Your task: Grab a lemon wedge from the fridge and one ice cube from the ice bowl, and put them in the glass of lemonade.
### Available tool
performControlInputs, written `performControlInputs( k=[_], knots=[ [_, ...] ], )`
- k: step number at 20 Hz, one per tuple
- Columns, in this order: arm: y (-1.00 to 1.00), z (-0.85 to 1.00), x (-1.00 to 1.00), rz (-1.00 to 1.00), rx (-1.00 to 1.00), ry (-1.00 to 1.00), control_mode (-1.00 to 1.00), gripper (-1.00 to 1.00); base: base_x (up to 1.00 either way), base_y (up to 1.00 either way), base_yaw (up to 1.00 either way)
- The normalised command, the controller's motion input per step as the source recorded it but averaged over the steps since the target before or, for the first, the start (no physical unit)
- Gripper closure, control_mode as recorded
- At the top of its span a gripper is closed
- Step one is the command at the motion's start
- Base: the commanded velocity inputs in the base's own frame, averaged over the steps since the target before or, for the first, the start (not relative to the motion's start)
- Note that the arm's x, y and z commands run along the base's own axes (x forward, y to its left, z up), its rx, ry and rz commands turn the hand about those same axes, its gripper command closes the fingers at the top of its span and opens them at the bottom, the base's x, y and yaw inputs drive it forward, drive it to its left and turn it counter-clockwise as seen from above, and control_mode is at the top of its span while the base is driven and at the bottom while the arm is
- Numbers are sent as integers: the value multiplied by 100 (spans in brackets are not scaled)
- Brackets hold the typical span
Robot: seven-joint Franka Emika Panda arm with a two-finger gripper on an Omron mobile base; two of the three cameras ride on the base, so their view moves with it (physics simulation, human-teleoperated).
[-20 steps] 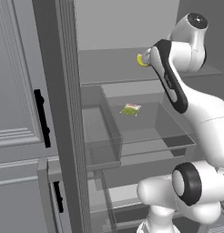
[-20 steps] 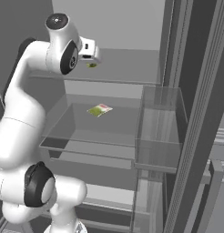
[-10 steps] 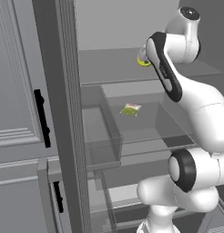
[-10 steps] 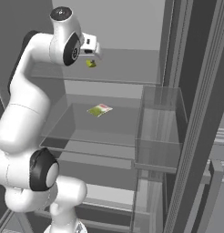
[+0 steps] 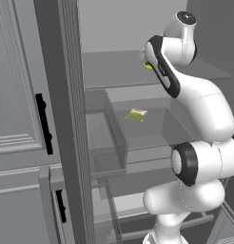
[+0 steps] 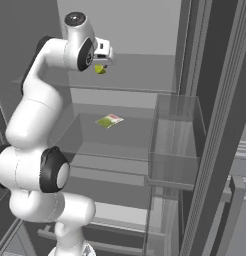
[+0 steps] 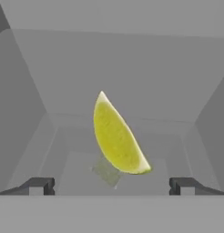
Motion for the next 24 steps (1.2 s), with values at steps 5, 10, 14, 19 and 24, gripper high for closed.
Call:
performControlInputs(
  k=[5, 10, 14, 19, 24],
  knots=[
    [0, -8, 55, 0, 0, -3, -100, -100, 0, 0, 0],
    [-2, -4, 20, 0, 4, -7, -100, -100, 0, 0, 0],
    [0, -5, 0, 0, 0, 0, -100, -100, 0, 0, 0],
    [0, -31, 5, 2, 0, 1, -100, -100, 0, 0, 0],
    [0, -31, 15, 3, 0, 0, -100, -100, 0, 0, 0]
  ],
)
